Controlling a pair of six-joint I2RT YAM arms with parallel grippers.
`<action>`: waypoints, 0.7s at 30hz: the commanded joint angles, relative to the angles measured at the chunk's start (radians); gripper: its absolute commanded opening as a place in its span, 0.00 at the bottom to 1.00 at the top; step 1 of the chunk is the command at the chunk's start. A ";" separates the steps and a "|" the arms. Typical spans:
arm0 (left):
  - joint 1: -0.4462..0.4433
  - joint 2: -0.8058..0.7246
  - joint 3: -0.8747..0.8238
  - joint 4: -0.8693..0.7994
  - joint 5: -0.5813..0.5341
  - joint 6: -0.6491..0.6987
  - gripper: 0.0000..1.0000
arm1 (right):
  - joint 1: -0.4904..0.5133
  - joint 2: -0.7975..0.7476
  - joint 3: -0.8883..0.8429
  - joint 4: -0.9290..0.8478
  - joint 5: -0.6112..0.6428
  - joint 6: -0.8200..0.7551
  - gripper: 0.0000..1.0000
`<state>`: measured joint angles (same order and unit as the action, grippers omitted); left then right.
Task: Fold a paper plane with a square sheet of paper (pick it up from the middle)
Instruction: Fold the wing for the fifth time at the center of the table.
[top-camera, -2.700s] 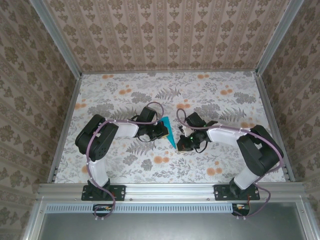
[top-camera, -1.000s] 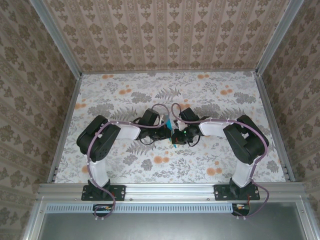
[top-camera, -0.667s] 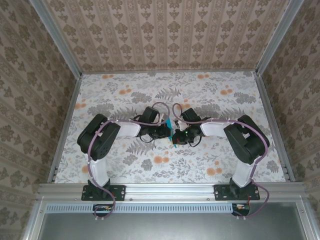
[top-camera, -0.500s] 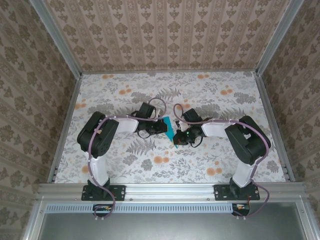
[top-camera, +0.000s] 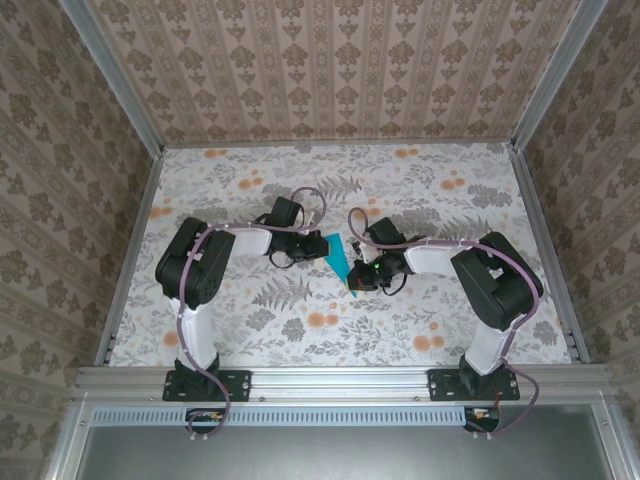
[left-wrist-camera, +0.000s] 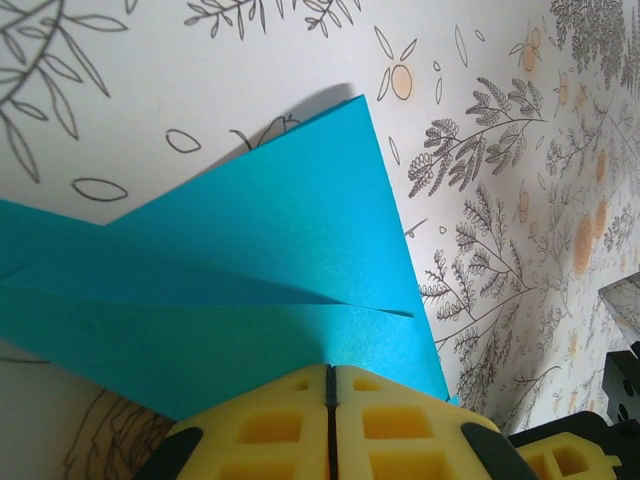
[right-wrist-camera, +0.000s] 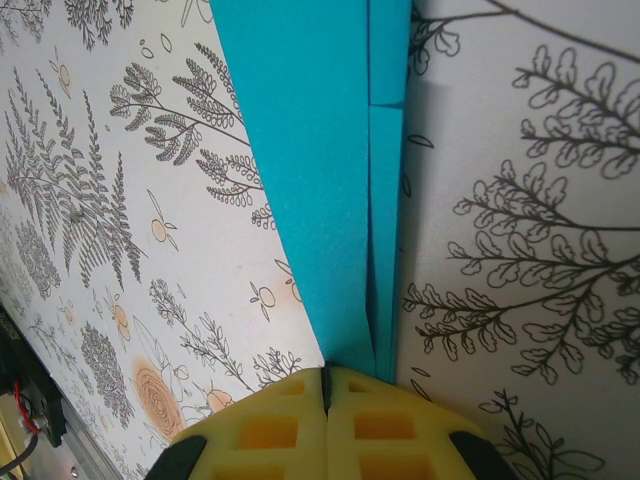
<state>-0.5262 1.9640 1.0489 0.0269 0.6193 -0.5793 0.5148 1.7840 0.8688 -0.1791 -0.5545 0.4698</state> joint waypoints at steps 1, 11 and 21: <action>0.029 0.048 0.018 -0.026 -0.052 0.039 0.09 | -0.002 0.036 -0.064 -0.202 0.091 -0.021 0.03; 0.147 0.069 0.018 -0.025 -0.072 0.050 0.09 | -0.006 0.021 -0.086 -0.194 0.089 -0.017 0.03; 0.189 0.003 0.052 -0.054 -0.072 0.056 0.12 | -0.007 -0.018 -0.056 -0.133 0.040 0.020 0.05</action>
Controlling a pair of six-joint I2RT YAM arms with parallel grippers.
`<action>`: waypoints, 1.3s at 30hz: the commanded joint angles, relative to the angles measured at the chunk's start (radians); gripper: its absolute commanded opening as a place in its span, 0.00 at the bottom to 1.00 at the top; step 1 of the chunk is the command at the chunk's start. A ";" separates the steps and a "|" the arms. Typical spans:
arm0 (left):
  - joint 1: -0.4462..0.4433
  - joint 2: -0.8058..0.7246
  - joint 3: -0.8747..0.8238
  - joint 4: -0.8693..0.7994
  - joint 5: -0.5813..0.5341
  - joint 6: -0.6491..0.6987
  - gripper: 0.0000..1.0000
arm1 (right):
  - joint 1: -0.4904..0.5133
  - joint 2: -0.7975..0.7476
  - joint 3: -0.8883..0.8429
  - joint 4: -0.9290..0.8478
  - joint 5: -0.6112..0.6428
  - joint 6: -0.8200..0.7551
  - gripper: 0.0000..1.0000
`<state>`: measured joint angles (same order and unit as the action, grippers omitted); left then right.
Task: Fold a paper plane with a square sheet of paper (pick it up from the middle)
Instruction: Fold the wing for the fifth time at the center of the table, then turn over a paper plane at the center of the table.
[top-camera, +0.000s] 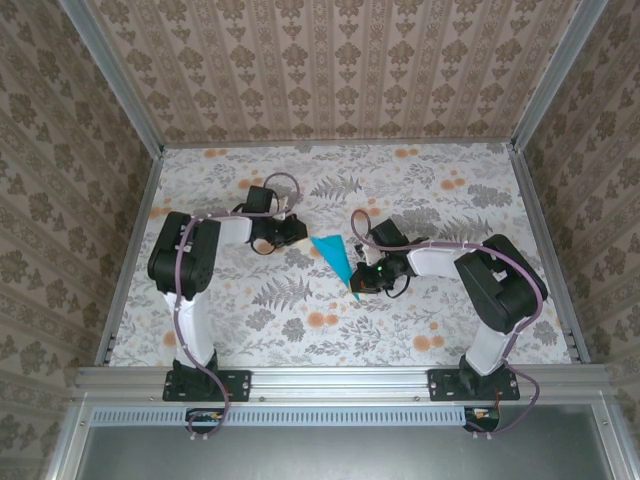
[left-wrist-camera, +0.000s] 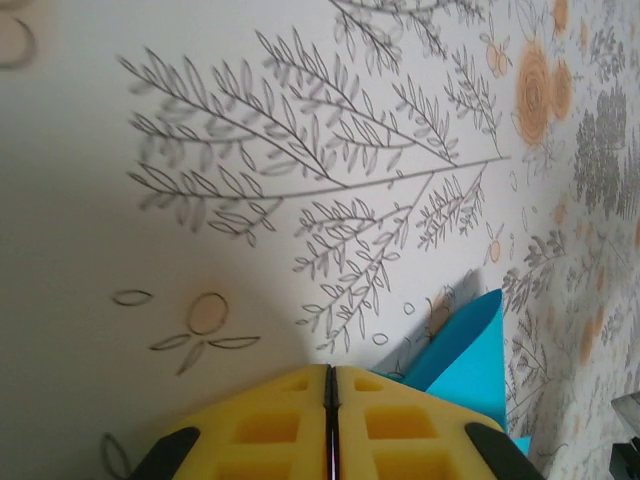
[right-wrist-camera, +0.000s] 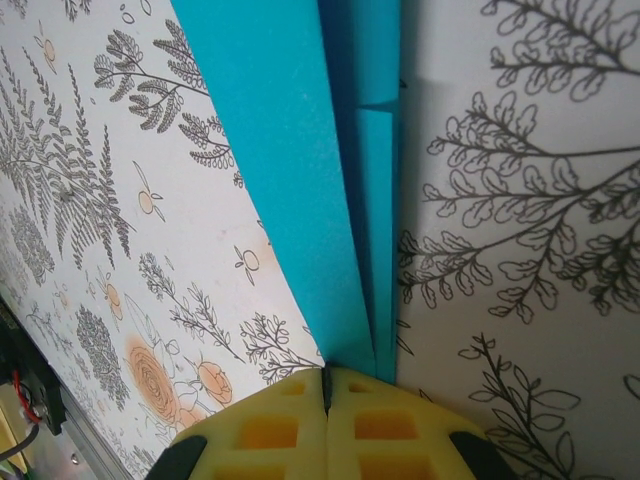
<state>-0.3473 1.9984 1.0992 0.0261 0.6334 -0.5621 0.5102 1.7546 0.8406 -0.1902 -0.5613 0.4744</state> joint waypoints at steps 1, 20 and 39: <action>0.011 -0.050 -0.005 -0.056 -0.095 0.033 0.14 | -0.002 0.007 -0.019 -0.112 0.039 0.025 0.06; -0.279 -0.445 -0.122 -0.343 -0.558 -0.263 0.75 | -0.106 -0.325 0.029 -0.087 0.295 0.068 0.70; -0.520 -0.057 0.295 -0.649 -0.726 -0.481 0.78 | -0.261 -0.357 -0.084 -0.042 0.462 0.139 0.91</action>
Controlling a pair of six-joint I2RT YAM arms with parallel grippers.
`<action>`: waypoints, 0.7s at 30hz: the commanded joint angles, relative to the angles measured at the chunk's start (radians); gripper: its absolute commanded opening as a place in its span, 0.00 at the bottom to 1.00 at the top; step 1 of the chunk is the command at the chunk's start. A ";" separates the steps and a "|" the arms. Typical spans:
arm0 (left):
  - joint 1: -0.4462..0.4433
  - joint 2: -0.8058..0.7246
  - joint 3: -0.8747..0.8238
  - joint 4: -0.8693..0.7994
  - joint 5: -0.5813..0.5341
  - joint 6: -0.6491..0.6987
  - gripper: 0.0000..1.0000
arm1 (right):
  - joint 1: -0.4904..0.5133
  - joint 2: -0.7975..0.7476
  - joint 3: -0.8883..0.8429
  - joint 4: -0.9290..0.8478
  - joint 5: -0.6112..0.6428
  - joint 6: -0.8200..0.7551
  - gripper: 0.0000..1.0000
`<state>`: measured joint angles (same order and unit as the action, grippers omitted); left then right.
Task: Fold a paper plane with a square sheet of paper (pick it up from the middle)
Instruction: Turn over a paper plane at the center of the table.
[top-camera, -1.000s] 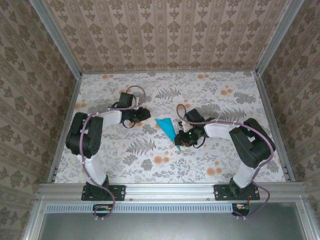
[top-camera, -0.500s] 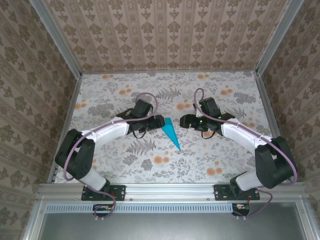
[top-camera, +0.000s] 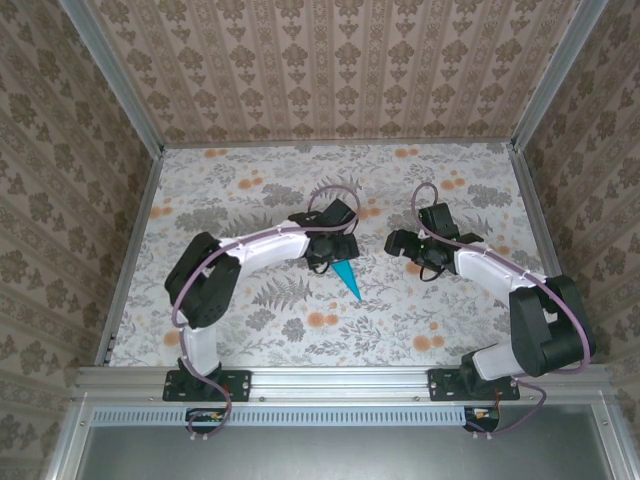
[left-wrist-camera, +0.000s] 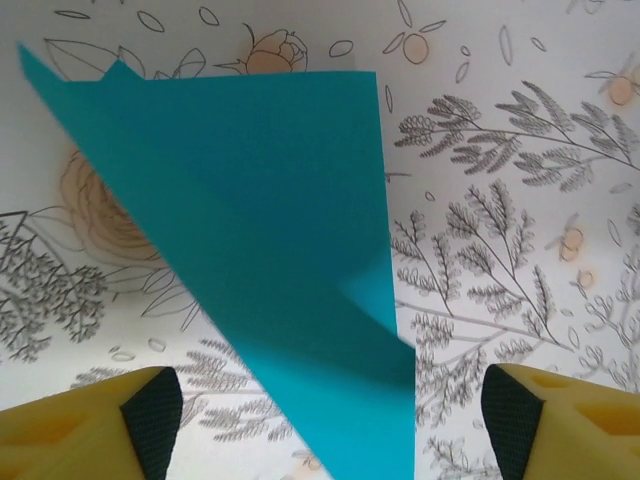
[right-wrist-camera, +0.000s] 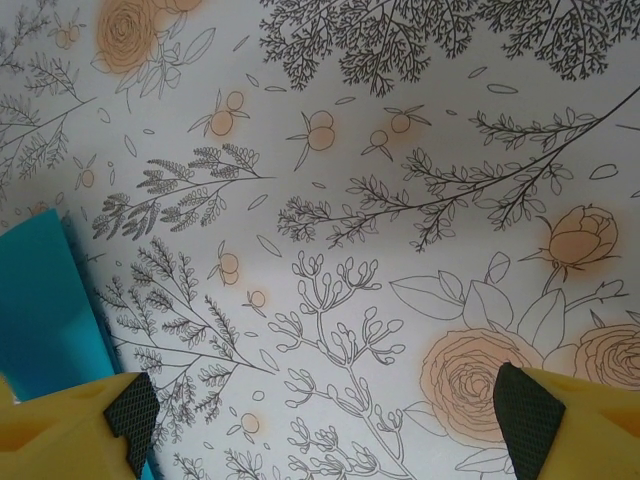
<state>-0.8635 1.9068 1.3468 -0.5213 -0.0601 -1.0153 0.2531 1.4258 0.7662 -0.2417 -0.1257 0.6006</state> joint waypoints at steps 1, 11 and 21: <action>-0.006 0.044 0.059 -0.114 -0.035 -0.032 0.77 | -0.004 -0.028 -0.010 0.011 0.025 0.011 0.91; -0.018 -0.077 -0.062 -0.077 -0.106 -0.136 0.58 | -0.006 -0.015 -0.005 0.031 -0.025 0.011 0.90; 0.024 -0.131 -0.227 0.112 -0.020 -0.183 0.35 | -0.005 0.005 0.005 0.032 -0.074 0.018 0.90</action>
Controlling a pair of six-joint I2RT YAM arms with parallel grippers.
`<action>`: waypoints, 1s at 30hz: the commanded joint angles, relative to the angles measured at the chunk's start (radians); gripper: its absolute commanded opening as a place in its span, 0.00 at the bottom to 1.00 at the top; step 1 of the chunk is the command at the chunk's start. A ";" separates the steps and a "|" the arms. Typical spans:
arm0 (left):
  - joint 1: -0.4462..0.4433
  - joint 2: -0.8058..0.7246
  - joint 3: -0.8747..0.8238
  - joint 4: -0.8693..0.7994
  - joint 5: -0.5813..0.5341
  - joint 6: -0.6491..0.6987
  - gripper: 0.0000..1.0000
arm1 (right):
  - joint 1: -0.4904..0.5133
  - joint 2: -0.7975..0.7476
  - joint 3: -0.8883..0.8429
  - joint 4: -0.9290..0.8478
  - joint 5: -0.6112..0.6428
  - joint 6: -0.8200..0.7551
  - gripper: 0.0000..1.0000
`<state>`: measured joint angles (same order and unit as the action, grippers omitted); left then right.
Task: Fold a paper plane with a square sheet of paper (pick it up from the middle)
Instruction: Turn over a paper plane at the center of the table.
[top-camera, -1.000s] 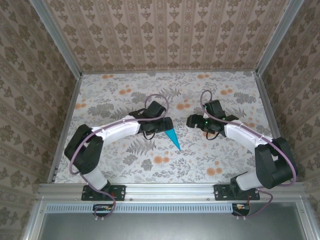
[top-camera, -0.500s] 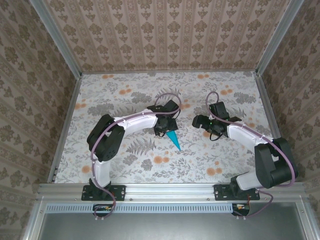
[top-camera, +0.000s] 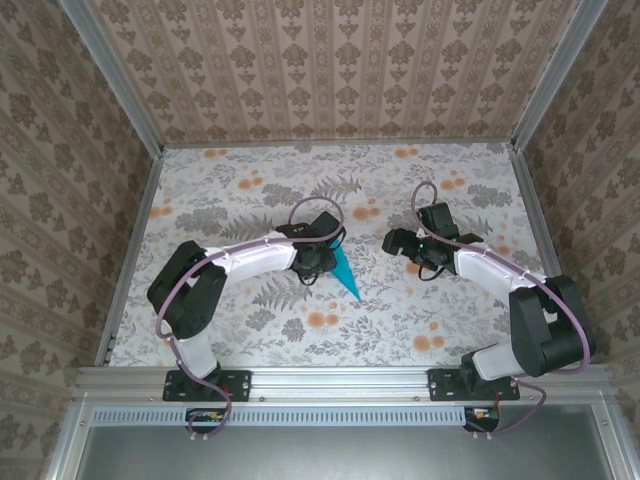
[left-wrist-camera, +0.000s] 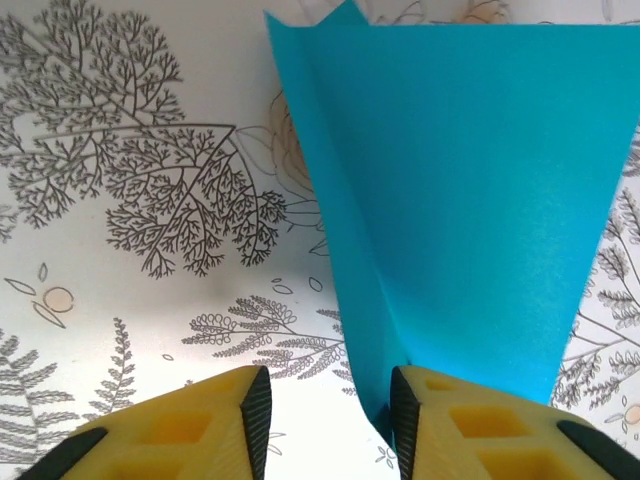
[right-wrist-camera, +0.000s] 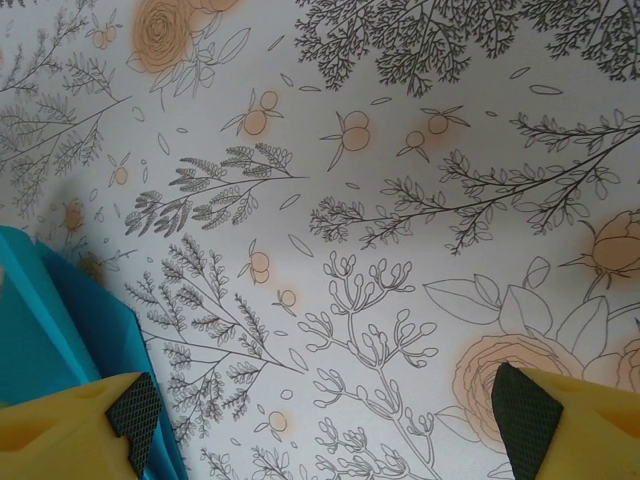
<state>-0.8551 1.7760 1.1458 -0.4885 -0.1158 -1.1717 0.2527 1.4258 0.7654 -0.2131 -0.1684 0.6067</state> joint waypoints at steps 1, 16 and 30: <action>0.019 0.003 -0.032 0.098 0.044 -0.029 0.34 | -0.006 0.007 0.007 0.004 -0.034 0.012 0.90; 0.081 -0.086 -0.221 0.432 0.130 0.051 0.03 | 0.000 0.018 0.024 0.020 -0.158 -0.012 0.87; 0.164 -0.179 -0.322 0.807 0.478 0.230 0.00 | 0.037 -0.028 0.023 0.047 -0.164 0.004 0.84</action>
<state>-0.7071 1.6051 0.8555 0.2207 0.2821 -0.9741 0.2825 1.4258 0.7719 -0.1822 -0.3157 0.6060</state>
